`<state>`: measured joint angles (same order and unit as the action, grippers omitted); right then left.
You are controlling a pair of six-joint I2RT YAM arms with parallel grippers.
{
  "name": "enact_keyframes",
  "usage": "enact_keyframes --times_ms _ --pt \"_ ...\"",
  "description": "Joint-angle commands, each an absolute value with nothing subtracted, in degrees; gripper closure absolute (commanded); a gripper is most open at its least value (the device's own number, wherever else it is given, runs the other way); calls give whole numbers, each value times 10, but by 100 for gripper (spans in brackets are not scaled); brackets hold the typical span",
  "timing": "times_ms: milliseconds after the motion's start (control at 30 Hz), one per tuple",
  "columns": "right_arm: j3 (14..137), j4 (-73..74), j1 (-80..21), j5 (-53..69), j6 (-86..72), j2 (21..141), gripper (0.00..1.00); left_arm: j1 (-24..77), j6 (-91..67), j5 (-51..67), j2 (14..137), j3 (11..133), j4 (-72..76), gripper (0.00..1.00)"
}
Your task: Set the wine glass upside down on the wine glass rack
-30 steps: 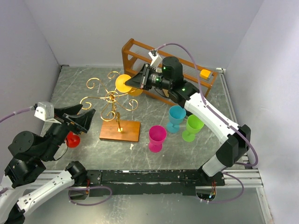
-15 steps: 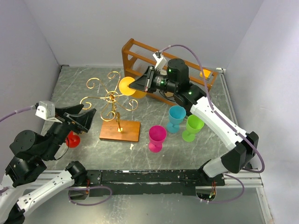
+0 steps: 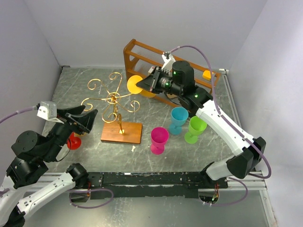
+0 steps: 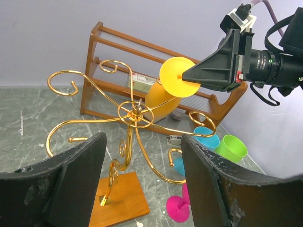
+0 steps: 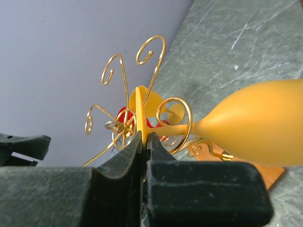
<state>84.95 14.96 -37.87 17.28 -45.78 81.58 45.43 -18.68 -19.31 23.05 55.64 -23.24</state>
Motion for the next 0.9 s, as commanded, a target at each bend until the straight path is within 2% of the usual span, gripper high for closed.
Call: enact_keyframes --times_ms 0,167,367,767,867 --pt "877 141 -378 140 -440 828 100 456 -186 -206 233 564 -229 25" --pt "910 151 -379 134 -427 860 100 456 -191 -211 227 569 -241 26" --pt "920 152 -379 150 -421 885 94 456 -186 -216 217 564 -235 26" --pt "917 159 -379 147 -417 878 57 456 -179 -218 221 565 -239 26" --pt "921 168 -380 137 -410 875 51 456 -179 -219 220 565 -240 26"
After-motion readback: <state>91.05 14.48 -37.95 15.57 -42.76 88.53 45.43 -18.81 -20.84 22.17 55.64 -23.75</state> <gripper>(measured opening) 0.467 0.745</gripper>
